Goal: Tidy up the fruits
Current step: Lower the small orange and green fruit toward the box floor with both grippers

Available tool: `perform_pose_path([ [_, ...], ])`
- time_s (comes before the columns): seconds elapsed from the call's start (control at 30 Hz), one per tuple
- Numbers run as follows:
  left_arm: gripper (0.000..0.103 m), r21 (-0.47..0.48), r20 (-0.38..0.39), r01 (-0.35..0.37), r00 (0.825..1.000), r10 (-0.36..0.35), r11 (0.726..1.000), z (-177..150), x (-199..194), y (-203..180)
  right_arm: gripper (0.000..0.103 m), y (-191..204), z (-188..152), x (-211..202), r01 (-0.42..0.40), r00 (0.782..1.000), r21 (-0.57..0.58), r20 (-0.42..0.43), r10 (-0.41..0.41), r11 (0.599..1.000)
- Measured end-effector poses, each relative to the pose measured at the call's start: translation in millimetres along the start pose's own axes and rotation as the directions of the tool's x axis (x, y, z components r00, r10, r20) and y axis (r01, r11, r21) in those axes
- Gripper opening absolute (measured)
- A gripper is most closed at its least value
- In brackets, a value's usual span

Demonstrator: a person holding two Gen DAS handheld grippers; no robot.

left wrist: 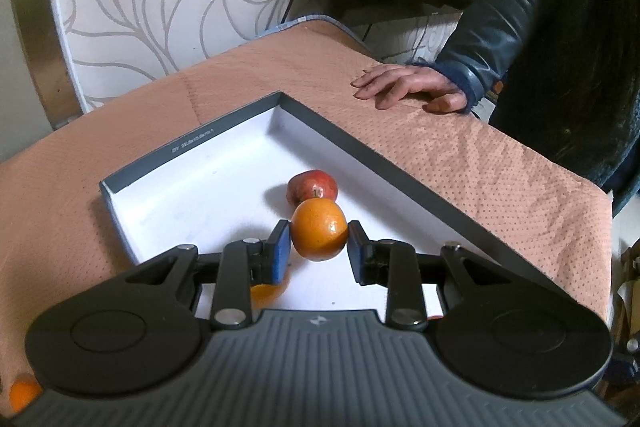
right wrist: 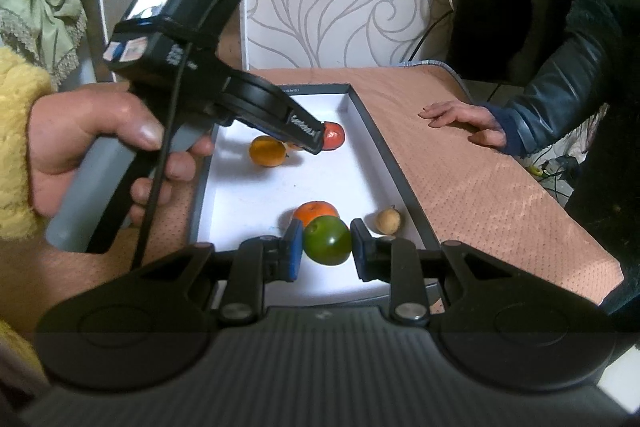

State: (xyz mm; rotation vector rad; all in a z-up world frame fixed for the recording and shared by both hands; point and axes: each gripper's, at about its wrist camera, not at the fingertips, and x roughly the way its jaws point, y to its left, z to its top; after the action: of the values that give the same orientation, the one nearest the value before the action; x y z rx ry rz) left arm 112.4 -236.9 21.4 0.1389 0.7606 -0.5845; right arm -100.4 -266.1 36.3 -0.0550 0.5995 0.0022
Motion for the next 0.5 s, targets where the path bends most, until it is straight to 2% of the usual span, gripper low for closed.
perform_pose_path([
  [0.5, 0.036, 0.029, -0.01, -0.016, 1.0, 0.016, 0.999, 2, 13, -10, 0.028, -2, -3, 1, 0.011, 1.0, 0.022, -0.016, -0.011, 1.0],
])
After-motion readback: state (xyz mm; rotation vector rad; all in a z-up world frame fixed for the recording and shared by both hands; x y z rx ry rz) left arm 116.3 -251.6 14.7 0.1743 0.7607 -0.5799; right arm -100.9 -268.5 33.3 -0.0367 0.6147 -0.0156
